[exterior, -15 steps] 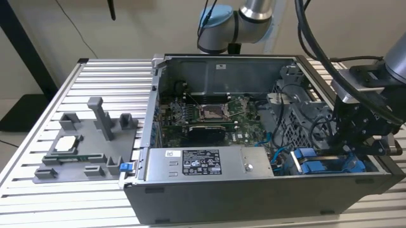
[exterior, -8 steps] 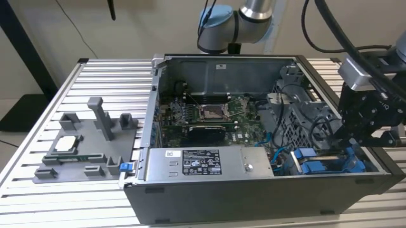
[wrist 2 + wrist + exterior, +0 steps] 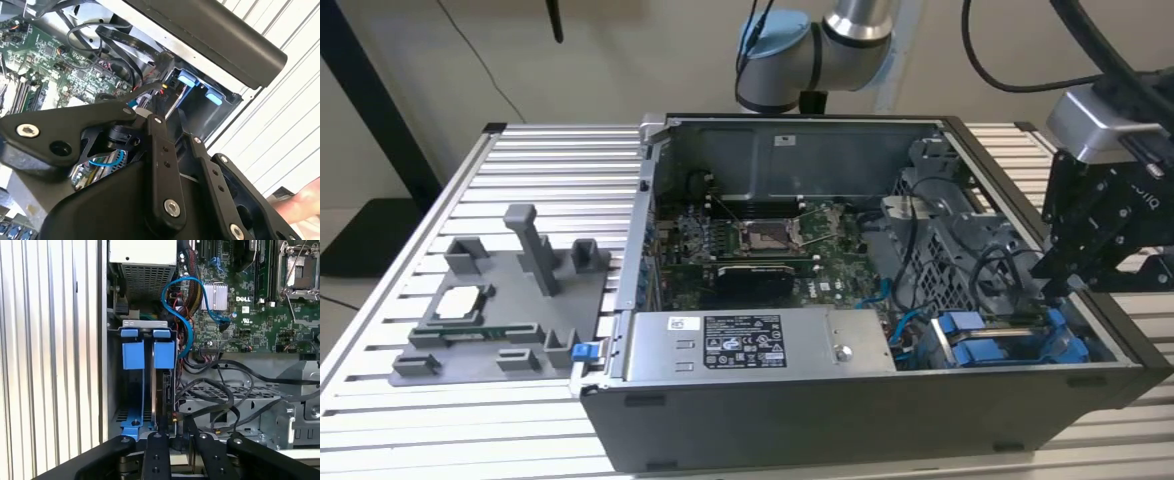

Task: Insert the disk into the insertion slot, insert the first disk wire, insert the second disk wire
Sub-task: 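Insert the first disk wire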

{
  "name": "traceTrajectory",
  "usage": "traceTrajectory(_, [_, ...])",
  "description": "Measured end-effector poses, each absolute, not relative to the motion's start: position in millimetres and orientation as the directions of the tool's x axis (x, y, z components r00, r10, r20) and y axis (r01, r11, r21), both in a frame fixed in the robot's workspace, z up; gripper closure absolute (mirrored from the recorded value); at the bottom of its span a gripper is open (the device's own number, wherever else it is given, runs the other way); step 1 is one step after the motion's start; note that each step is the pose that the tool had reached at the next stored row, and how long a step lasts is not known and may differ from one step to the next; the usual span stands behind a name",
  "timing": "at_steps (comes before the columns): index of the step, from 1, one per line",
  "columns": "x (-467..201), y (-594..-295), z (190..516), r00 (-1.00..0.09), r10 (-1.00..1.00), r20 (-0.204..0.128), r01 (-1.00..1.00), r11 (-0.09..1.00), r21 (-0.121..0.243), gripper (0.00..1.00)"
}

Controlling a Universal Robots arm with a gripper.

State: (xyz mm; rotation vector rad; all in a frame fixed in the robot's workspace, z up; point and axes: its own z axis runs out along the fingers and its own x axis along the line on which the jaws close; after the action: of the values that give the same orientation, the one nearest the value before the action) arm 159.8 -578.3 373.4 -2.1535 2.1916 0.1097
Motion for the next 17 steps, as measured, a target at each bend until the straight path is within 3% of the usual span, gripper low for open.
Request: traceTrajectory(17, [174, -578, 374, -0.018, -0.995, -0.097, -1.000, 0.017, 0.004, 0.00])
